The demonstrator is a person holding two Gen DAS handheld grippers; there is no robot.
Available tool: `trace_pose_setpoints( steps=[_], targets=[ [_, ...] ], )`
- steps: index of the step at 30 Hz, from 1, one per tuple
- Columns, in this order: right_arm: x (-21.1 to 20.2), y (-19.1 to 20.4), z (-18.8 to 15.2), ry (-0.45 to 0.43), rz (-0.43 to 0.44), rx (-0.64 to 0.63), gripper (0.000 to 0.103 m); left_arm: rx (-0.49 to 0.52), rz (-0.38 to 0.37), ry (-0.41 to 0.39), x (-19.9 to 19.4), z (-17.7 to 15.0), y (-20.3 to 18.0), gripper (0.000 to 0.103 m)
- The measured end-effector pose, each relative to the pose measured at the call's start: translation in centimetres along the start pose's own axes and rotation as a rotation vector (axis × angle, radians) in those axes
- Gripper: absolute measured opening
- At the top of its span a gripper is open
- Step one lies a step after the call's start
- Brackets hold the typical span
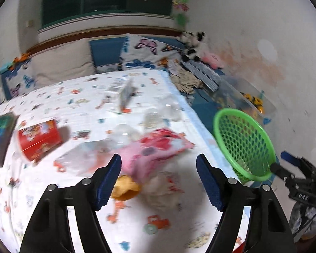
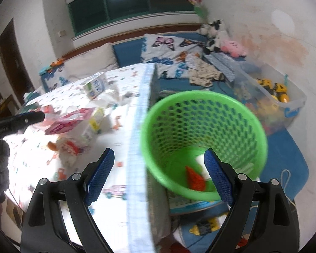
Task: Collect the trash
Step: 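Grasp the crumpled white paper with the right gripper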
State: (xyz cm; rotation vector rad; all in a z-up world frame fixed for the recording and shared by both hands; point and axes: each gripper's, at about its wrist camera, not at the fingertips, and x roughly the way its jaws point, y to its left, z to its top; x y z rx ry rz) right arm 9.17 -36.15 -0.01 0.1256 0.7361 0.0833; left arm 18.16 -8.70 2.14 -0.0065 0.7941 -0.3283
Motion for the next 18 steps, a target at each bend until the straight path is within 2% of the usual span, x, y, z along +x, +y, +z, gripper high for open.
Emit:
trace_pose_setpoints(
  steps=[7, 18],
  targets=[
    [2.0, 5.6, -0.3, 0.041, 0.096, -0.07, 0.087, -0.065, 0.034, -0.02, -1.8, -0.9, 3.8, 0.068],
    [5.9, 13.0, -1.1, 0.104, 0.203, -0.167, 0.083, -0.102, 0.053, -0.021, -2.9, -2.5, 6.9, 0.063]
  ],
)
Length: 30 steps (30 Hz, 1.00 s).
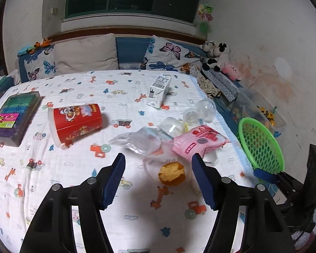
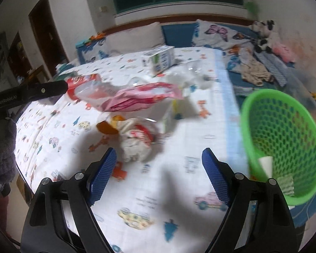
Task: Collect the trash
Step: 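Grasp the crumpled white paper with the right gripper, then grasp the pink snack wrapper with the left gripper while the right gripper carries the paper toward the basket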
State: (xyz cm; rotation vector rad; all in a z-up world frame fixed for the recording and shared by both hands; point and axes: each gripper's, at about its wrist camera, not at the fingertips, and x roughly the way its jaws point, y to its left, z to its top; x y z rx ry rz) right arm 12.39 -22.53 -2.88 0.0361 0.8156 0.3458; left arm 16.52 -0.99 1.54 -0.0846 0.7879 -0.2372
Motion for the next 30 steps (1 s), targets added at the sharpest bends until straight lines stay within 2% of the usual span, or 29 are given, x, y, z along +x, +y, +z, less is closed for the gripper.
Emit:
trace_pose_setpoints(
  steps=[12, 17, 20, 23, 30],
  targets=[
    [4.7, 1.2, 0.5, 0.052, 0.038, 0.004, 0.077, -0.01, -0.017, 0.018, 0.4, -1.0, 1.1, 0.062],
    [6.3, 1.5, 0.5, 0.082, 0.06, 0.014, 0.061, -0.012, -0.029, 0.038, 1.1, -1.3, 1.2, 0.061],
    [6.3, 1.6, 0.3, 0.084, 0.076, 0.013, 0.049, -0.009, -0.04, 0.048, 1.7, -1.6, 1.0, 0.06],
    [5.9, 1.5, 0.1, 0.078, 0.076, 0.009, 0.044, -0.012, -0.05, 0.056, 2.1, -1.6, 0.9, 0.059],
    [3.6, 1.1, -0.2, 0.045, 0.072, 0.005, 0.043, 0.021, -0.097, 0.064, 3.0, -1.1, -1.1, 0.057]
  ],
)
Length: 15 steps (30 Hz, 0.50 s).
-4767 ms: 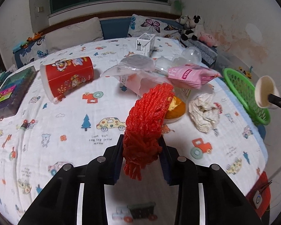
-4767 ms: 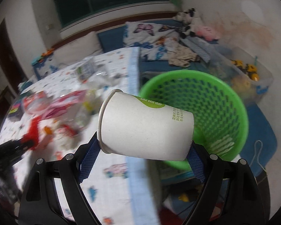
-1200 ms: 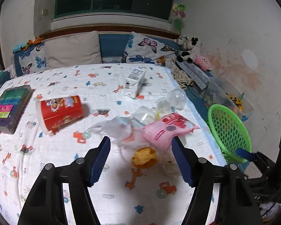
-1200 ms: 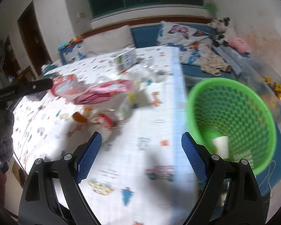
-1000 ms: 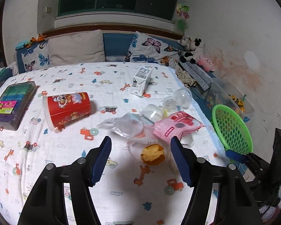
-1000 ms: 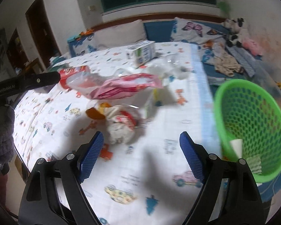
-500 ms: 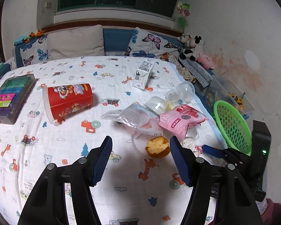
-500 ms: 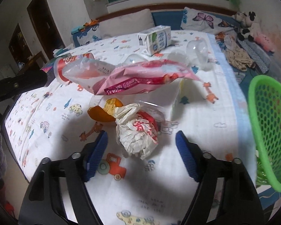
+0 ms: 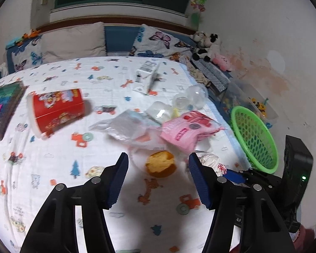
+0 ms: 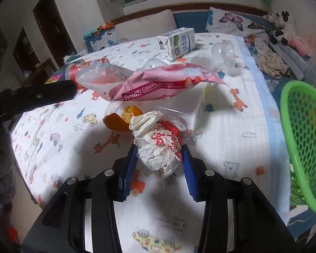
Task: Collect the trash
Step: 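Grasp the pink snack wrapper with the left gripper while the right gripper carries the paper toward the basket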
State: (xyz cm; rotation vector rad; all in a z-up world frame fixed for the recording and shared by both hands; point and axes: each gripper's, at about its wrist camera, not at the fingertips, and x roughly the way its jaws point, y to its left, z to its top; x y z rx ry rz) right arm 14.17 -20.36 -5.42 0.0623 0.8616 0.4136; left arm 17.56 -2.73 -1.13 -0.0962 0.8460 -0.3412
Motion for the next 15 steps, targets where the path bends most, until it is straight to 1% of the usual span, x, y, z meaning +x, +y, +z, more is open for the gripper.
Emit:
trace_pose_setpoints(
  steps=[8, 11, 13, 15],
  targets=[
    [-3.9, -2.4, -0.8, -0.042, -0.031, 0.035, 0.042, 0.087, -0.016, 0.02, 2.5, 1.1, -3.1, 0.057],
    [-5.3, -3.6, -1.2, -0.062, -0.053, 0.056, 0.042, 0.135, -0.006, 0.022, 3.4, 1.6, -4.4, 0.057],
    [-6.1, -4.5, -1.3, -0.075, -0.067, 0.076, 0.042, 0.165, -0.003, 0.029, 3.9, 1.9, -5.0, 0.059],
    [-6.8, -5.4, -1.4, -0.085, -0.076, 0.095, 0.042, 0.215, 0.008, 0.037, 4.6, 2.2, -5.8, 0.062]
  ],
)
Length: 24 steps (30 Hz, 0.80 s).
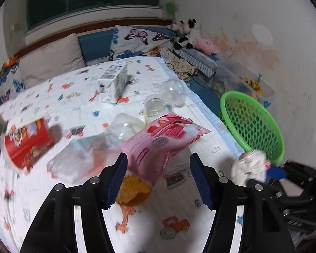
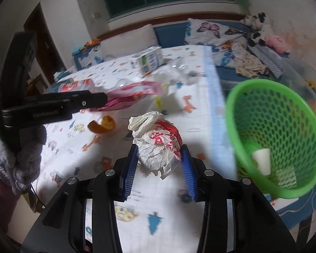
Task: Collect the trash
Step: 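Grasp the pink snack wrapper with the left gripper while the right gripper carries the paper toward the basket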
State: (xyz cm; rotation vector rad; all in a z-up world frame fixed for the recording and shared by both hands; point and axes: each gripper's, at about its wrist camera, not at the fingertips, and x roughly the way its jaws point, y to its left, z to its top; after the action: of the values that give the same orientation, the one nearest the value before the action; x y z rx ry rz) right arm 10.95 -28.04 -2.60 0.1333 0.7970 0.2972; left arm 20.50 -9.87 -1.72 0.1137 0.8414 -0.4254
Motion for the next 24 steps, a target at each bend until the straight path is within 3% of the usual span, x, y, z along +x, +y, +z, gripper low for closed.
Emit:
trace_pose_setpoints(
  steps=[3, 11, 14, 19, 24],
  targets=[
    [-0.6, -1.1, 0.0, -0.01, -0.01, 0.021, 0.042, 0.084, 0.034, -0.003, 0.9, 0.5, -1.2, 0.07],
    [-0.7, -2.5, -0.2, -0.006, -0.026, 0.05, 0.042, 0.187, 0.061, 0.05, 4.0, 1.3, -2.3, 0.069],
    [-0.6, -2.9, -0.2, -0.003, -0.029, 0.057, 0.042, 0.187, 0.068, 0.06, 4.5, 1.4, -2.3, 0.06],
    [-0.7, -3.4, -0.3, -0.005, -0.036, 0.067, 0.042, 0.166, 0.078, 0.061, 4.9, 1.5, -1.6, 0.034],
    [-1.4, -3.6, -0.1, -0.021, -0.047, 0.072, 0.042, 0.14, 0.078, 0.041, 4.1, 1.4, -1.0, 0.022]
  ],
)
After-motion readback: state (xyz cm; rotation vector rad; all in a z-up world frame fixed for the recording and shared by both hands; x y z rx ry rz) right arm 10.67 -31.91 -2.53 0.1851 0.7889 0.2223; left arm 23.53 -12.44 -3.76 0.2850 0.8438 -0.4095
